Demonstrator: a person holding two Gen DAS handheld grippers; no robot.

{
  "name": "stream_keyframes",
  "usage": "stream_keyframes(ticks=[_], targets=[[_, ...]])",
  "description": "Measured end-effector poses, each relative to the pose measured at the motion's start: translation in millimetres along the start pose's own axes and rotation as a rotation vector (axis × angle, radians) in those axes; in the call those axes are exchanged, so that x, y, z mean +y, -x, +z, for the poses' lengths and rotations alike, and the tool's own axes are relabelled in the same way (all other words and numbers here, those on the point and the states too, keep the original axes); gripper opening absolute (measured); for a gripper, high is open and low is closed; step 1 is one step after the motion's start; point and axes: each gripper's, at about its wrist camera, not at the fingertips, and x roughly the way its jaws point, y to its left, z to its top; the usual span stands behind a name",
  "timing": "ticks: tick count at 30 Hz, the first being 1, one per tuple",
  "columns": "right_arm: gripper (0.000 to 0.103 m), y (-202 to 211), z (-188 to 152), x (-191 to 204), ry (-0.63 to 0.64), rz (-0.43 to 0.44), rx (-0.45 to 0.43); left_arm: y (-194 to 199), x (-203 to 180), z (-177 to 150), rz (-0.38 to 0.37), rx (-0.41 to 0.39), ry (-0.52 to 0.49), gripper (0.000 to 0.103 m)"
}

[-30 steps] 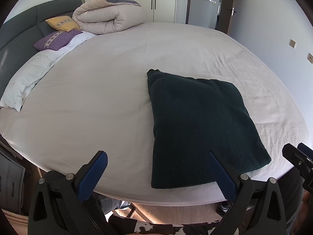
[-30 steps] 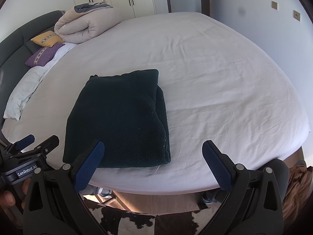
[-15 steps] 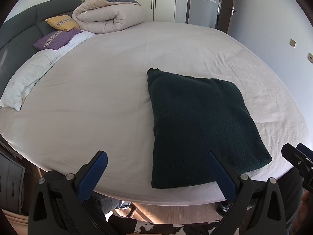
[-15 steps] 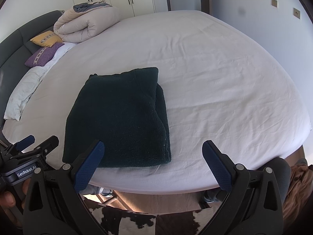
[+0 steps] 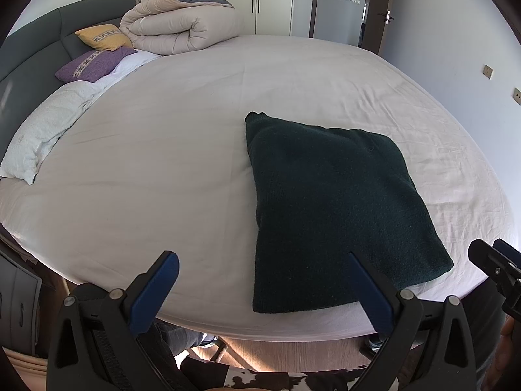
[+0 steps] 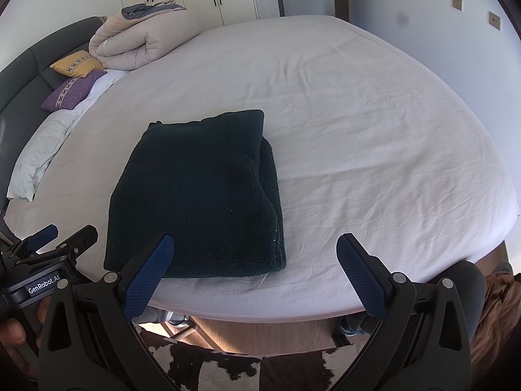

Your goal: Fold small clothes

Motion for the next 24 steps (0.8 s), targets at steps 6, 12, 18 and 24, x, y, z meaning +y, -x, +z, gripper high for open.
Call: stream_keyframes(ticks=[6, 12, 18, 24], targets=[[0.102, -0.2, 0.3, -0.6, 0.001, 0.000, 0.000, 0.1, -0.2, -0.1, 0.000, 0.000, 0.001, 0.103], [0.102, -0.3, 0.6, -0.8, 0.000, 0.000, 0.000, -0.7, 0.2, -0.6, 0.001, 0.000, -0.001, 0.103], [0.102, -2.0, 0.2, -0.6, 0.001, 0.001, 0.003, -1.3, -0.2, -1.9, -0.001, 0.002, -0.001, 0.103], [0.102, -2.5, -0.2, -0.3, 0.001, 0.002, 0.003, -4.8, 1.1, -4.4, -0.001, 0.007, -0.002, 0.103]])
